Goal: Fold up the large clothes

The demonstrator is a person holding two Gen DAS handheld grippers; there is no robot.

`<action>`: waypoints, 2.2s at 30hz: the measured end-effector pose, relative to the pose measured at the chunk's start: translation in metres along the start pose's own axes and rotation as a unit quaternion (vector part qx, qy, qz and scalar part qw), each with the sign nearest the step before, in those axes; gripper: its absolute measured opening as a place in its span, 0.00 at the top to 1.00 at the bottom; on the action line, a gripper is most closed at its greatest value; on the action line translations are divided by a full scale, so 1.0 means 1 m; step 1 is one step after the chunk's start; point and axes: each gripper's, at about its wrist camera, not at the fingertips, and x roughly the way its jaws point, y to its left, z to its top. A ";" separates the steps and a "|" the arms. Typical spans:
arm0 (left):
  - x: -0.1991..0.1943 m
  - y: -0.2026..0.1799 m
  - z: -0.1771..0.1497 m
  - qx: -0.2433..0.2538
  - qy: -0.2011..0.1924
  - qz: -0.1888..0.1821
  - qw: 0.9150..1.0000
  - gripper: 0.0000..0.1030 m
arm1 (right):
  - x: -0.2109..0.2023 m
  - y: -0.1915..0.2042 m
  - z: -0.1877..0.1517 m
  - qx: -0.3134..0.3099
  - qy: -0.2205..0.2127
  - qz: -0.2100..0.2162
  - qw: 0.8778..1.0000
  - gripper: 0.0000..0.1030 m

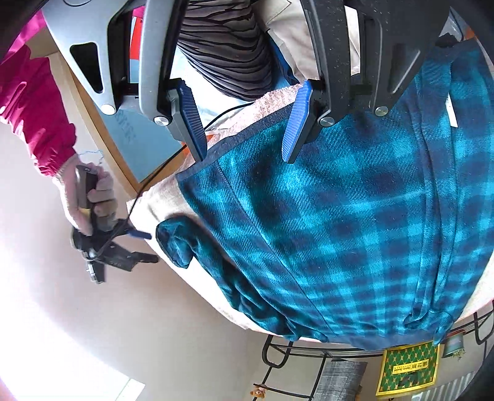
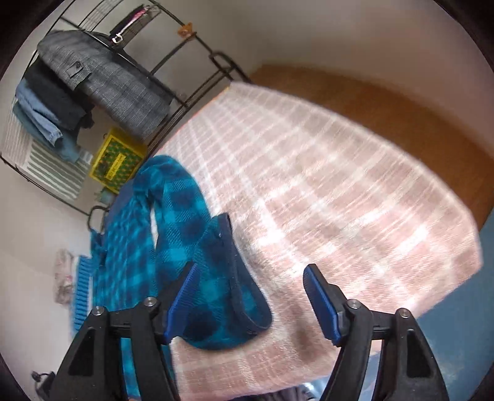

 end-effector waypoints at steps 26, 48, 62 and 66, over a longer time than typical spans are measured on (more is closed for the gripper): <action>-0.066 0.049 0.017 -0.100 -0.090 -0.022 0.991 0.49 | -0.013 0.239 -0.180 -0.430 0.067 0.096 0.895 0.90; 0.053 -0.066 0.062 0.143 0.026 0.029 0.989 0.39 | 0.033 0.106 -0.001 -0.140 0.068 0.117 0.981 0.54; 0.025 -0.054 0.055 0.095 0.009 -0.010 0.995 0.99 | 0.159 0.100 0.058 -0.005 0.091 0.150 0.984 0.92; 0.018 -0.052 0.054 0.076 0.001 -0.031 0.997 0.99 | 0.142 0.123 0.064 -0.047 0.068 0.123 0.989 0.98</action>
